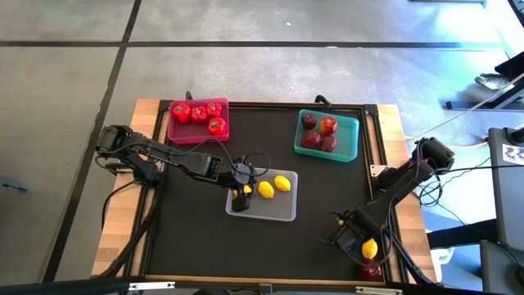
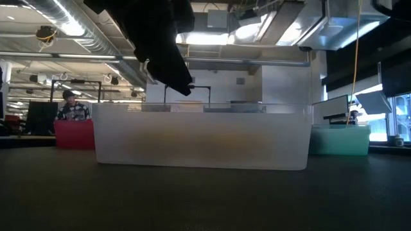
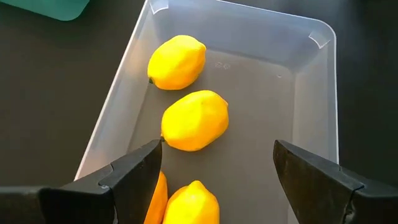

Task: Sort produce into baskets
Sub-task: Put the lemon into the white bin

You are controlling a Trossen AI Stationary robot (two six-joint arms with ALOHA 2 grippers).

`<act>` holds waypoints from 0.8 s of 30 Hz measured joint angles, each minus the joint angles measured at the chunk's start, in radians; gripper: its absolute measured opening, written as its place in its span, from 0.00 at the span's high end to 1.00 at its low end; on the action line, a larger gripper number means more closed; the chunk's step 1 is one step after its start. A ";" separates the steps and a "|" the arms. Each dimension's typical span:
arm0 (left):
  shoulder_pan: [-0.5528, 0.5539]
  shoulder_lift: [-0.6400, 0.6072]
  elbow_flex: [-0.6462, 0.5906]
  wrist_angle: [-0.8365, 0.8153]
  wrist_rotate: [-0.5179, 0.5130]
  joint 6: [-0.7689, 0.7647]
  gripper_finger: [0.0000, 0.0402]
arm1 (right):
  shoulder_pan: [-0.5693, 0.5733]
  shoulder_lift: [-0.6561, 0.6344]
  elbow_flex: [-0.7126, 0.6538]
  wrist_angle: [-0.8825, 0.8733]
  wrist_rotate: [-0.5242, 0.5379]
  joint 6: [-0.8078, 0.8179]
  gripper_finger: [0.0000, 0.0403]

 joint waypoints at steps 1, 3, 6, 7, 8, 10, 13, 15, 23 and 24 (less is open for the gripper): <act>-0.002 0.000 0.000 0.000 0.000 0.005 0.24 | 0.005 0.008 0.000 0.000 -0.025 0.016 0.26; -0.004 0.000 0.000 0.001 0.000 0.019 0.24 | 0.024 0.022 0.000 0.000 -0.057 0.059 0.27; -0.008 0.000 0.000 0.007 0.000 0.038 0.24 | 0.052 0.041 0.000 0.016 -0.067 0.119 0.28; -0.008 0.000 0.000 0.007 0.000 0.041 0.24 | 0.061 0.046 0.000 0.021 -0.072 0.142 0.28; -0.008 0.000 0.000 0.007 0.000 0.041 0.24 | 0.070 0.050 0.000 0.027 -0.077 0.163 0.28; -0.008 0.000 0.000 0.007 0.000 0.041 0.24 | 0.087 0.057 0.000 0.043 -0.096 0.195 0.28; -0.008 0.000 0.000 0.008 0.000 0.040 0.24 | 0.110 0.061 -0.002 0.078 -0.100 0.225 0.28; -0.008 0.000 0.000 0.007 0.000 0.040 0.24 | 0.126 0.064 -0.020 0.116 -0.100 0.229 0.28; -0.008 0.000 0.000 0.007 0.000 0.035 0.24 | 0.166 0.065 -0.151 0.251 -0.109 0.318 0.28; -0.008 0.000 0.000 0.007 0.000 0.035 0.24 | 0.165 0.064 -0.161 0.275 -0.108 0.318 0.28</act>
